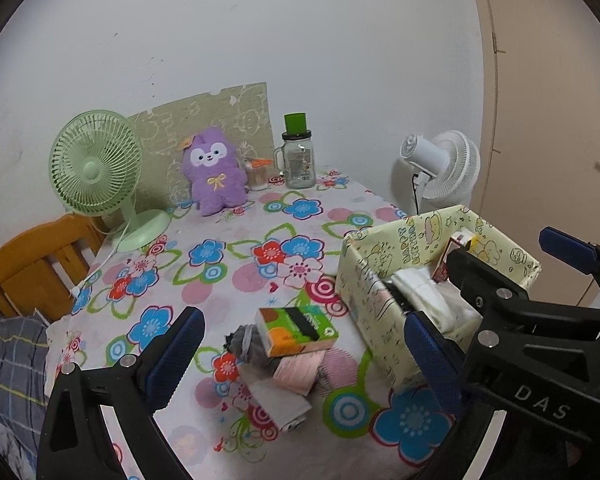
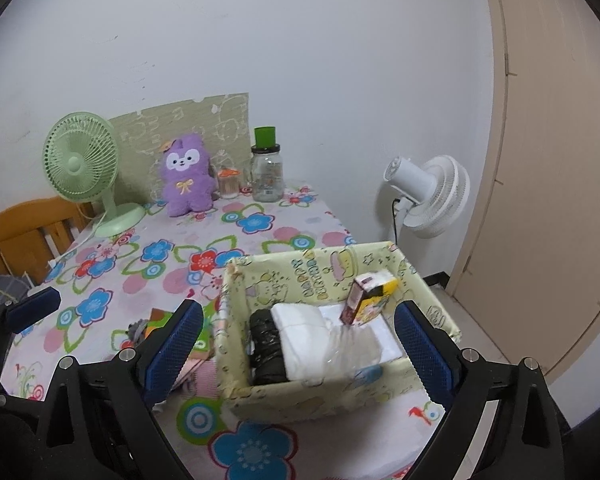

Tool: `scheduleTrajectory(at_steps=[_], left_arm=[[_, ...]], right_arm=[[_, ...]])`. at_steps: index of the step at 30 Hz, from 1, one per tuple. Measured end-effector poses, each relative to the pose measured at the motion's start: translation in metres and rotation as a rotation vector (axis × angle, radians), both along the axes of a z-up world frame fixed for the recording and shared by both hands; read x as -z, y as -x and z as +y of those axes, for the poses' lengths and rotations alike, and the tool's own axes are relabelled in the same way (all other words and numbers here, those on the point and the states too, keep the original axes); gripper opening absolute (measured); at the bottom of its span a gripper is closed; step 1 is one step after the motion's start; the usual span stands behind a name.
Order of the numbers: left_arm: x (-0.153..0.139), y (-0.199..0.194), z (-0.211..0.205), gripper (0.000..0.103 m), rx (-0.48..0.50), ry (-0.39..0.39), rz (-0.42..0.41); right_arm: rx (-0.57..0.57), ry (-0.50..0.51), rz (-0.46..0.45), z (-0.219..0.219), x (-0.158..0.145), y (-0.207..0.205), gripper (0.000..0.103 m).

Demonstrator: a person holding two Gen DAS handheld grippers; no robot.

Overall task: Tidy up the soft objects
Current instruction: 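Withdraw both open tools from the gift box toward the remaining items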

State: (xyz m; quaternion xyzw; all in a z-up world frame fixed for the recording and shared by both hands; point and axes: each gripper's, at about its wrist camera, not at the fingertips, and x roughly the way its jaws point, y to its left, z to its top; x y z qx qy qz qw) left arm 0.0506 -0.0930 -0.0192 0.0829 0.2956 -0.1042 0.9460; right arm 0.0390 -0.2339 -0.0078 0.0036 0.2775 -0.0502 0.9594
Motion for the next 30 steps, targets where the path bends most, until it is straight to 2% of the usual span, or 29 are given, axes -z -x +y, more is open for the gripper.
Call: scheduleTrajectory(at_steps=[17,30], left_arm=[[0.023,0.007,0.040,0.103,-0.058,0.019,0.030],[0.046,-0.003,0.067,0.103,-0.091,0.035,0.081]], right_arm=[[-0.083,-0.003,0.025,0.032,0.021,0.005,0.098],[-0.142,0.007,0.049,0.054,0.037,0.001,0.098]])
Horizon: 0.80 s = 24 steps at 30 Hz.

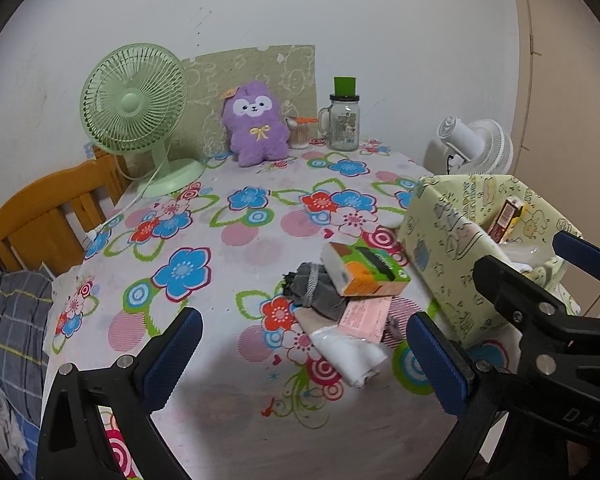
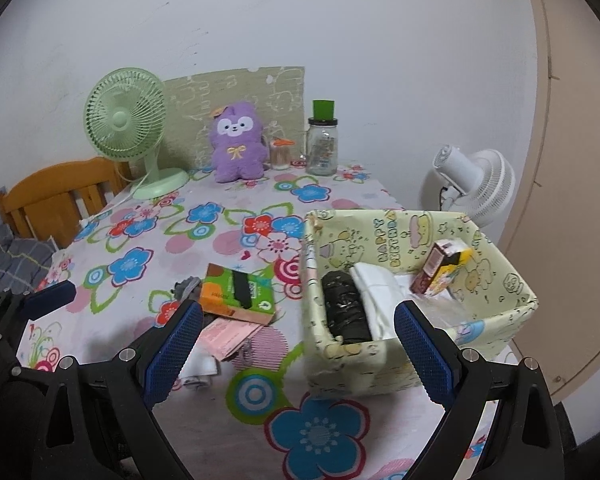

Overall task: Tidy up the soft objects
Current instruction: 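Withdraw both open tools from the gift box toward the remaining items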

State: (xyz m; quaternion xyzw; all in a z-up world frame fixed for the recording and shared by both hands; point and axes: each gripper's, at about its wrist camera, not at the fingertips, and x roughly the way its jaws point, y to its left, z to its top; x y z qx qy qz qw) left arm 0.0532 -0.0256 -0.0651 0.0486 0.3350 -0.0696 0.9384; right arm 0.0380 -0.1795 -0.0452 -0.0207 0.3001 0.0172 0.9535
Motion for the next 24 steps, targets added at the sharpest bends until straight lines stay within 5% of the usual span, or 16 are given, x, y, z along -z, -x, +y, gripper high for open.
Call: scheduleTrajectory(at_steps=[19,24], left_arm=[[0.026,-0.004,0.010,0.103,0.009,0.007,0.048],[0.033,-0.008,0.007,0.103,0.024,0.007,0.062]], right_arm=[[-0.039,0.040,0.010,0.026,0.017,0.001,0.097],[-0.032,0.045,0.001,0.029,0.016,0.002,0.088]])
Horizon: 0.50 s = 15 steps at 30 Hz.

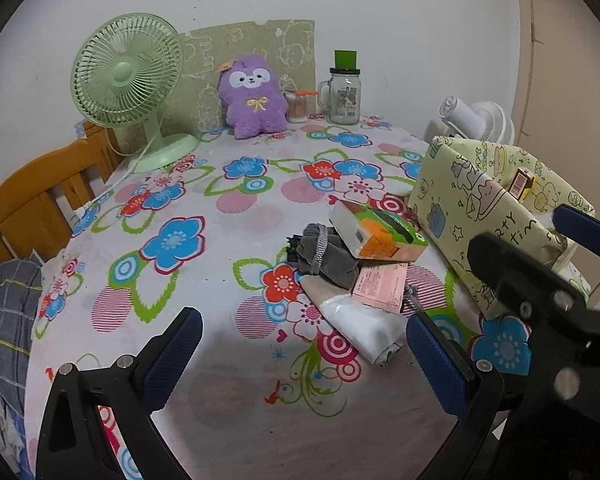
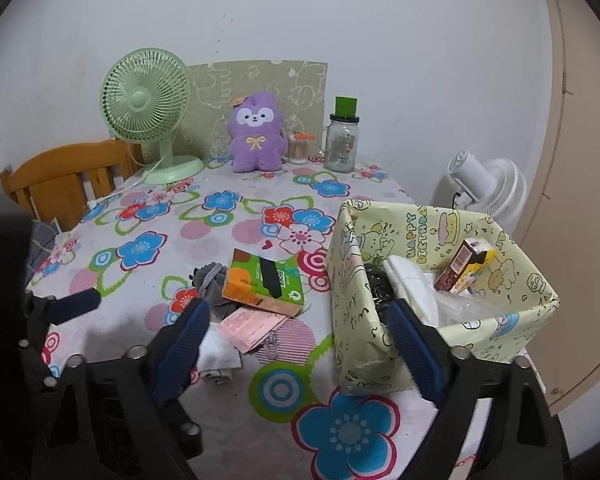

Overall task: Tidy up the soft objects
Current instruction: 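Withdraw both open tools from the gift box toward the remaining items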

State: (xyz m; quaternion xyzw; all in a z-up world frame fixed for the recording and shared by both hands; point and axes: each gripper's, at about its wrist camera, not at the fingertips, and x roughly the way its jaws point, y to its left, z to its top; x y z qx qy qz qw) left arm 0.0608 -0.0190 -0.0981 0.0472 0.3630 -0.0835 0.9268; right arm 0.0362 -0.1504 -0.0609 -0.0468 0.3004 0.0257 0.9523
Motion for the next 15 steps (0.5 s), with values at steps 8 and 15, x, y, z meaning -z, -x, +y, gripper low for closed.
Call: scheduleTrajectory(at_steps=[8,15], left_arm=[[0.011,-0.008,-0.003,0.103,0.016,0.002,0.026],[0.021,-0.018,0.006,0.103,-0.004,0.018,0.053]], right_arm=[[-0.034,0.005,0.035,0.014,0.007,-0.006,0.078],[-0.053,-0.010,0.100,0.025,0.026,-0.020,0.078]])
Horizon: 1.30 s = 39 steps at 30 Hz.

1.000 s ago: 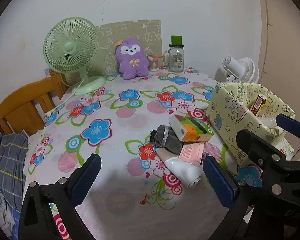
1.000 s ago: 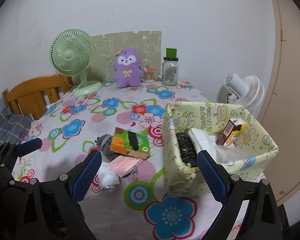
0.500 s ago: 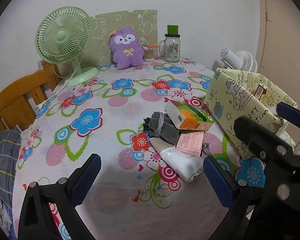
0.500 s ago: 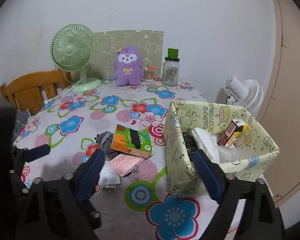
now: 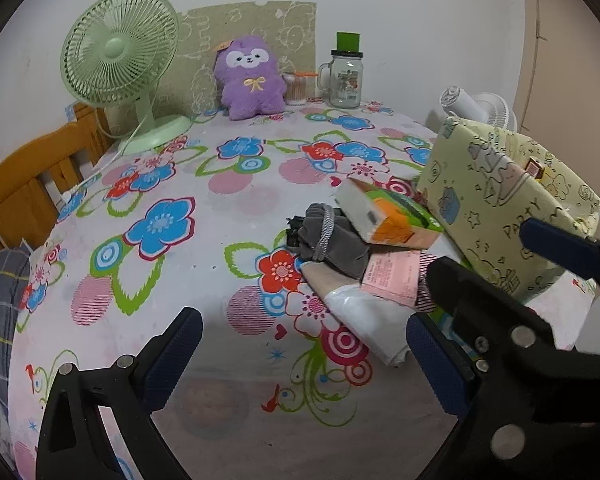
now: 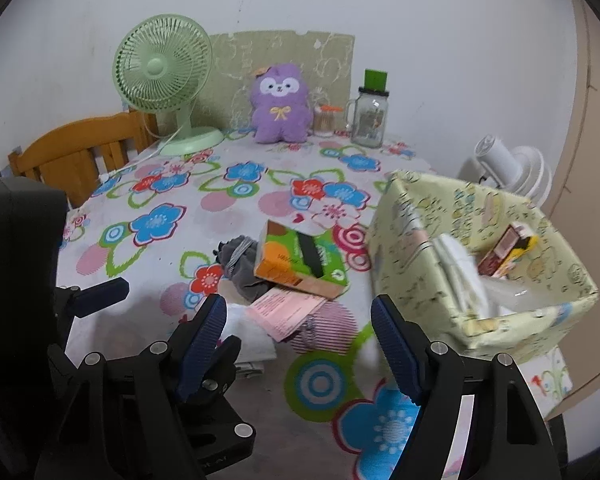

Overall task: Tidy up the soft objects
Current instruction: 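Withdraw both open tools from the gift box toward the remaining items, then grasp the rolled white cloth with the left tool while the right grasps the grey sock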

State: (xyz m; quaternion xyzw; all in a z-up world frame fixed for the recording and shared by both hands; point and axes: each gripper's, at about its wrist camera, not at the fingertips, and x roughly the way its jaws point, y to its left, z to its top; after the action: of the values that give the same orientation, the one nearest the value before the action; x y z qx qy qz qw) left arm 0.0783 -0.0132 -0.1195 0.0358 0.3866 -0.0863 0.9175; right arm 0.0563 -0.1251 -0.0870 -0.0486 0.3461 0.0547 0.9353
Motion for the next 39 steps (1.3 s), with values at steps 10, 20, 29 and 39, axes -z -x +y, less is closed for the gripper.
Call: scheduleTrajectory(at_steps=[10,20,29,39], left_arm=[[0.012,-0.009,-0.002,0.103,0.018,0.001,0.030],[0.017,-0.015,-0.003,0.103,0.007,0.027,0.053],[0.020,-0.019,0.002,0.102,-0.003,0.011,0.061],[0.022,-0.018,-0.005,0.103,0.022,0.030,0.073]], right_arm=[[0.018,-0.040,0.079,0.001,0.024,-0.025,0.078],[0.035,-0.071,0.111,0.002,0.036,-0.043,0.078],[0.051,-0.131,0.176,-0.002,0.050,-0.053,0.053],[-0.010,-0.177,0.188,-0.003,0.044,-0.043,0.025]])
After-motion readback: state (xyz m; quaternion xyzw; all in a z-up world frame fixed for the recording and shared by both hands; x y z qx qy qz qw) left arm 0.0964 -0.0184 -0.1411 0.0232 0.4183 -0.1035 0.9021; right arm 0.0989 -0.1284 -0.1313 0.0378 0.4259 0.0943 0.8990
